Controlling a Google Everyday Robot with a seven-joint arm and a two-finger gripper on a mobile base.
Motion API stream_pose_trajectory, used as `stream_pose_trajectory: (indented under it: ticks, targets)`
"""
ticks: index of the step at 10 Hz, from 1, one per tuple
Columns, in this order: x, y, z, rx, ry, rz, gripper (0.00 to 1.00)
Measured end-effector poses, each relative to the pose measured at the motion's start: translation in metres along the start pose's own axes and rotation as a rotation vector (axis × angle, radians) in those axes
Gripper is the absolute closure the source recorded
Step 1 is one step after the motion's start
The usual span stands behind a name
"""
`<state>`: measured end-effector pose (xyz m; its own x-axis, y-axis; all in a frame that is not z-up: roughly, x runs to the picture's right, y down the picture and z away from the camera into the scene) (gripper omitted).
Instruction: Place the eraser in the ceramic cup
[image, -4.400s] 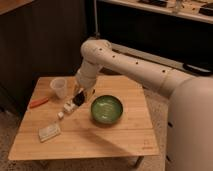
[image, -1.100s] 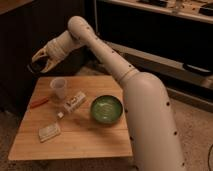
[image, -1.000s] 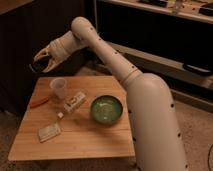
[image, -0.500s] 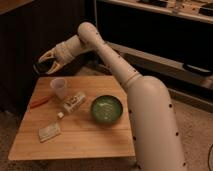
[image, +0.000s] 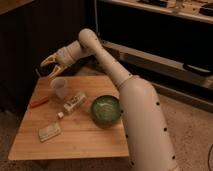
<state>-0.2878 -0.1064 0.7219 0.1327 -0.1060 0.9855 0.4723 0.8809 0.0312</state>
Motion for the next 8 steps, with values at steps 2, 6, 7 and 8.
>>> stream_pose_trajectory:
  ticks: [2,6,7,8]
  targets:
    - [0.008,0.003,0.004,-0.019,-0.012,0.026,1.0]
    - [0.016,0.005,0.019,-0.041,-0.037,0.049,1.0]
    - [0.019,0.008,0.021,-0.044,-0.041,0.055,1.0]
    - [0.022,0.01,0.023,-0.046,-0.044,0.059,1.0]
